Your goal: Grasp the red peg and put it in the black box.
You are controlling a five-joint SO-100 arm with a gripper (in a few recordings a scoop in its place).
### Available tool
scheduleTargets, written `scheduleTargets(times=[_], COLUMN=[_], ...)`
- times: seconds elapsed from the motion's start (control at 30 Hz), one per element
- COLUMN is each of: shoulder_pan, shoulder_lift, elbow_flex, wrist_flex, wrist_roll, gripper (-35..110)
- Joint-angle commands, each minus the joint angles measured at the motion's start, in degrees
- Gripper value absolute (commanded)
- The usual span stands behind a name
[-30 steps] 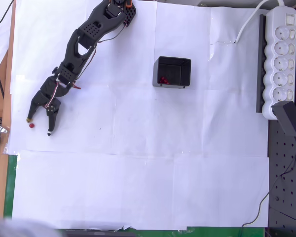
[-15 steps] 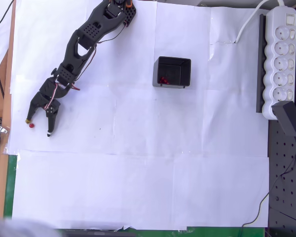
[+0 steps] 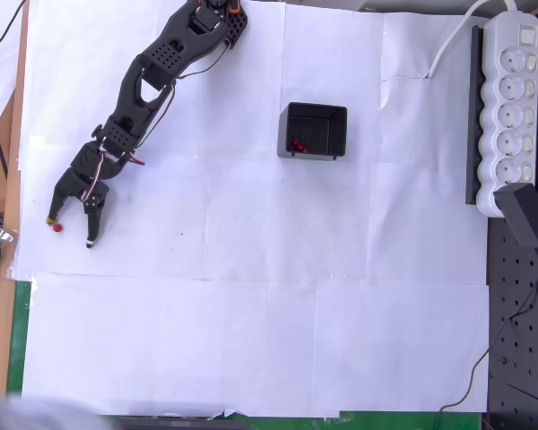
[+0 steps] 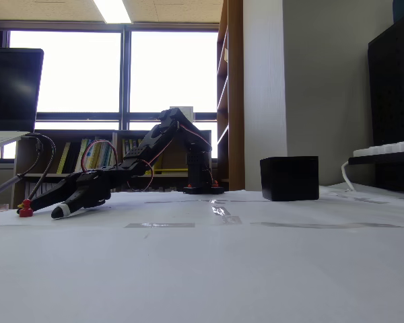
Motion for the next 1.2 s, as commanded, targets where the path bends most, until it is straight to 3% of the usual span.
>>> scheduleTargets(times=[0.0, 0.47, 1.17], shoulder_pan=[0.2, 0.4, 0.7], shoulder_lift=[-0.4, -0.4, 1.2], elbow_flex=[3.1, 2.5, 5.4], wrist_flex=[0.3, 0.3, 1.3], wrist_roll=[-0.7, -1.1, -1.8], gripper=[36, 24, 19])
